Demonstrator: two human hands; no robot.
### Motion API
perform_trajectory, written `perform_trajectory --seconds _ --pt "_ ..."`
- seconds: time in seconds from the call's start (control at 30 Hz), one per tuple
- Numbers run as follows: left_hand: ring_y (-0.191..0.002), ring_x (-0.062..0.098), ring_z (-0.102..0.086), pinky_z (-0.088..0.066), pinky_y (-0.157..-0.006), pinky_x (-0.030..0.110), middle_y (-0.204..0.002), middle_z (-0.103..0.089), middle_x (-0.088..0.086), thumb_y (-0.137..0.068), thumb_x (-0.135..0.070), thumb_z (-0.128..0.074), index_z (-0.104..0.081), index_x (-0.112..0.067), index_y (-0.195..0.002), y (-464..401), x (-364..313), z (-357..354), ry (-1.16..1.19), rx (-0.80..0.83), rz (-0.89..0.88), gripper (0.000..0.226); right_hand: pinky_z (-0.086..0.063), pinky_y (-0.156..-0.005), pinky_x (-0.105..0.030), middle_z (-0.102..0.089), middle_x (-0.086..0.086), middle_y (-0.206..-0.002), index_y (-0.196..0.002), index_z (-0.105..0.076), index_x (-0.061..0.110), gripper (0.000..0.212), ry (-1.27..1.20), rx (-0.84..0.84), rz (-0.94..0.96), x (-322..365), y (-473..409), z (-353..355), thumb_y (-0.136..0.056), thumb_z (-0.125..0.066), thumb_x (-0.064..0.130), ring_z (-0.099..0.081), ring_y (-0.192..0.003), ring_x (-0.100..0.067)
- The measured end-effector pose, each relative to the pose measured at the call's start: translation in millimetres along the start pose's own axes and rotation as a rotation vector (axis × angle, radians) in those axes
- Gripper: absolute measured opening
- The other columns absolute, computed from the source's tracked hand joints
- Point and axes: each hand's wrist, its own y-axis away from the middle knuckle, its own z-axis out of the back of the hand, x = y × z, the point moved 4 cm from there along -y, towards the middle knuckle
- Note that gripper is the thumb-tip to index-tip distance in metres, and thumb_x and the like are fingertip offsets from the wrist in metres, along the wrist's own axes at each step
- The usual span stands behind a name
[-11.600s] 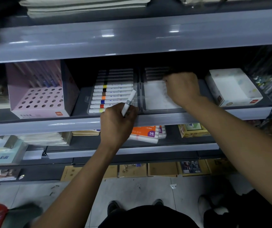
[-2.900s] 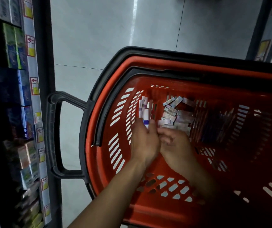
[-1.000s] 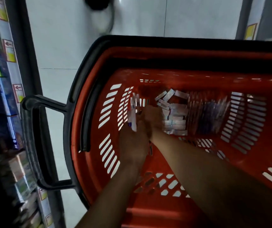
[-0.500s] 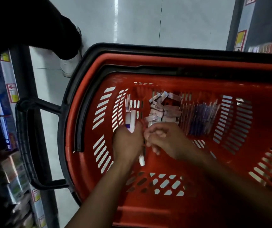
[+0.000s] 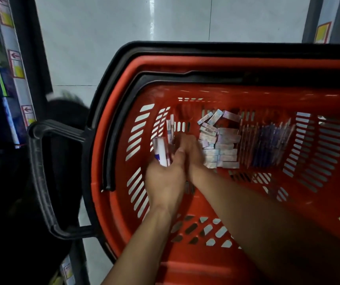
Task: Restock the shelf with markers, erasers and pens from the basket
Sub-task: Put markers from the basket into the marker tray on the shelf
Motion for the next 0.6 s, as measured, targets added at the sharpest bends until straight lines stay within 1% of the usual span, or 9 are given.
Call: perform_trajectory --seconds 0.03,0.1,0.2,0.27,0.33,0.4,0.47,0.5,0.6 --pt "-0.065 0.003 -0.072 -0.058 -0.067 0.028 -0.076 -0.077 -0.011 -0.089 -0.043 -0.078 -0.075 -0.019 -0.087 -0.7 1.0 -0.2 0.002 0.005 0.006 0.024 -0.044 -0.08 -0.034 -0.073 -0.015 -0.104 -0.103 -0.072 0.015 0.055 0.022 0.0 -0.008 0.3 -2.4 0.6 -0.086 -0.04 0.056 -0.069 -0.096 -0.037" --pt "-0.064 0.004 -0.072 -0.057 -0.065 0.028 -0.075 -0.077 -0.011 -0.09 -0.042 -0.078 -0.075 -0.019 -0.086 -0.8 0.7 -0.3 0.001 0.017 0.015 0.024 -0.051 -0.085 -0.037 -0.073 -0.017 -0.107 -0.105 -0.071 0.013 0.05 0.078 0.046 -0.019 -0.9 -7.9 1.1 -0.091 -0.044 0.053 -0.069 -0.099 -0.038" --pt "-0.061 0.012 -0.072 -0.059 -0.063 0.035 -0.07 -0.076 -0.006 -0.089 -0.047 -0.078 -0.073 -0.018 -0.08 0.6 -0.4 -1.6 -0.007 0.022 0.038 0.03 -0.055 -0.082 -0.037 -0.074 -0.017 -0.102 -0.103 -0.072 0.008 0.029 0.133 0.084 0.051 -3.9 -5.4 11.4 -0.098 -0.054 0.03 -0.07 -0.097 -0.036" --pt "-0.057 0.013 -0.07 -0.056 -0.059 0.033 -0.066 -0.074 -0.005 -0.085 -0.055 -0.079 -0.071 -0.019 -0.076 1.7 -2.2 -3.0 -0.001 0.012 0.062 0.038 -0.056 -0.086 -0.04 -0.074 -0.012 -0.1 -0.103 -0.073 0.013 0.024 -0.051 0.088 0.151 -2.9 11.4 23.6 -0.095 -0.053 0.023 -0.07 -0.097 -0.031" --pt "-0.057 0.016 -0.068 -0.05 -0.056 0.029 -0.064 -0.072 -0.002 -0.079 -0.066 -0.079 -0.069 -0.02 -0.078 1.5 -3.7 -3.3 -0.036 -0.001 0.077 0.048 -0.056 -0.076 -0.038 -0.074 0.003 -0.088 -0.09 -0.072 0.03 0.019 -0.234 0.094 0.17 -3.4 34.2 37.9 -0.087 -0.054 0.023 -0.071 -0.088 -0.018" --pt "-0.062 0.018 -0.07 -0.051 -0.057 0.028 -0.07 -0.074 -0.002 -0.076 -0.072 -0.078 -0.072 -0.019 -0.083 2.0 -4.9 -4.2 -0.061 0.022 0.064 0.054 -0.056 -0.067 -0.03 -0.075 0.009 -0.083 -0.086 -0.069 0.034 0.021 -0.3 0.181 0.214 -4.5 54.3 49.9 -0.08 -0.061 0.015 -0.072 -0.08 -0.007" --pt "-0.075 0.02 -0.077 -0.057 -0.062 0.03 -0.082 -0.079 -0.003 -0.077 -0.07 -0.078 -0.077 -0.018 -0.09 3.4 -6.6 -5.0 -0.063 0.049 0.043 0.053 -0.059 -0.069 -0.027 -0.078 0.002 -0.089 -0.096 -0.072 0.024 0.024 -0.4 0.318 0.241 -6.6 70.4 58.7 -0.08 -0.063 0.009 -0.076 -0.084 -0.013" --pt "-0.076 0.017 -0.077 -0.057 -0.062 0.03 -0.082 -0.079 -0.005 -0.079 -0.067 -0.078 -0.078 -0.018 -0.089 4.3 -7.4 -4.5 -0.061 0.054 0.032 0.05 -0.058 -0.07 -0.027 -0.078 -0.003 -0.09 -0.098 -0.073 0.017 0.022 -0.442 0.362 0.244 -8.6 75.1 63.4 -0.082 -0.063 0.006 -0.077 -0.084 -0.018" --pt "-0.051 0.007 -0.068 -0.048 -0.048 0.023 -0.061 -0.072 -0.011 -0.086 -0.051 -0.078 -0.072 -0.017 -0.071 6.0 -9.7 -1.0 -0.103 0.031 -0.014 0.038 -0.057 -0.065 -0.03 -0.074 -0.019 -0.082 -0.094 -0.073 0.001 0.011 -0.546 0.481 0.187 -13.0 79.5 72.4 -0.088 -0.064 0.0 -0.073 -0.071 -0.026"
